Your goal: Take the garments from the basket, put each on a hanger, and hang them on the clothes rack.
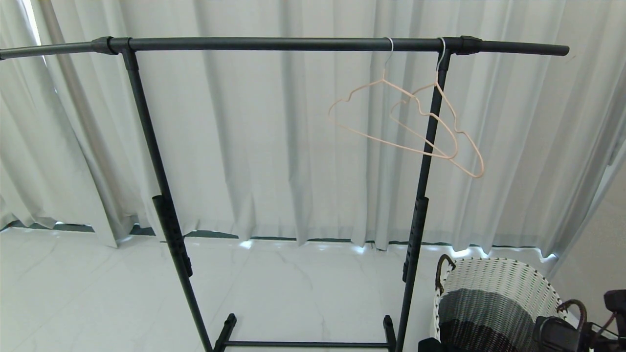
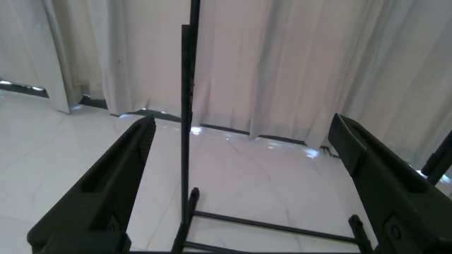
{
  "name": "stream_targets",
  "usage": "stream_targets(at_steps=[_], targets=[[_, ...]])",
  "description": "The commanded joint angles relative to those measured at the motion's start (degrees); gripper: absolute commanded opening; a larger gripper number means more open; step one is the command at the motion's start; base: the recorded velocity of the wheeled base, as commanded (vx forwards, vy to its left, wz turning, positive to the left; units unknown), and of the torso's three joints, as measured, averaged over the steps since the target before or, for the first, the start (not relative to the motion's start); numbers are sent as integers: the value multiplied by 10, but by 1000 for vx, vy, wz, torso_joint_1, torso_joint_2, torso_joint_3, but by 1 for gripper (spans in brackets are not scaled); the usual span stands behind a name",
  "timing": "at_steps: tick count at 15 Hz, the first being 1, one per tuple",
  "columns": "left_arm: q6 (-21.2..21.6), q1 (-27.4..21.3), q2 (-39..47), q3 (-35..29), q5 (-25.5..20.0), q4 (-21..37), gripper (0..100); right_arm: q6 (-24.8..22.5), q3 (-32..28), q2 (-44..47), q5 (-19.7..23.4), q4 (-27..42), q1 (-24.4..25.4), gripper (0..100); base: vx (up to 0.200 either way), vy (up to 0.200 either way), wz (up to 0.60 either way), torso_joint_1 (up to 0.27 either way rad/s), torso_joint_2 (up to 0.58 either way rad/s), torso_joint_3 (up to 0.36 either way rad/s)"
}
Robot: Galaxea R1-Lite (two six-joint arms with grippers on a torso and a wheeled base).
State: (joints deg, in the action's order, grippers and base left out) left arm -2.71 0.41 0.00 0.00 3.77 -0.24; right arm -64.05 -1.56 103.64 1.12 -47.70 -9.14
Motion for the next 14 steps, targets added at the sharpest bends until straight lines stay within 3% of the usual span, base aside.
stream_targets(at_steps=[1, 2, 3, 5, 7, 8, 9, 10, 14], targets=[[0, 0, 1, 0, 0, 0, 100, 38, 16, -181, 11, 95, -40, 0, 0, 0, 0, 0, 0, 0], [0, 0, 1, 0, 0, 0, 100, 51, -6, -256, 12, 181, -40, 0, 0, 0, 0, 0, 0, 0], [0, 0, 1, 0, 0, 0, 100, 53, -96, -359, 23, 372, -37, 0, 0, 0, 0, 0, 0, 0], [0, 0, 1, 0, 0, 0, 100, 57, -268, -471, 40, 713, -36, 0, 0, 0, 0, 0, 0, 0], [0, 0, 1, 0, 0, 0, 100, 85, -405, -569, 55, 960, -36, 0, 0, 0, 0, 0, 0, 0], [0, 0, 1, 0, 0, 0, 100, 85, -405, -569, 55, 960, -36, 0, 0, 0, 0, 0, 0, 0], [0, 0, 1, 0, 0, 0, 100, 93, -510, -634, 60, 1098, -36, 0, 0, 0, 0, 0, 0, 0], [0, 0, 1, 0, 0, 0, 100, 103, -554, -651, 61, 1144, -36, 0, 0, 0, 0, 0, 0, 0], [2, 0, 1, 0, 0, 0, 100, 113, -626, -694, 61, 1183, -36, 0, 0, 0, 0, 0, 0, 0]])
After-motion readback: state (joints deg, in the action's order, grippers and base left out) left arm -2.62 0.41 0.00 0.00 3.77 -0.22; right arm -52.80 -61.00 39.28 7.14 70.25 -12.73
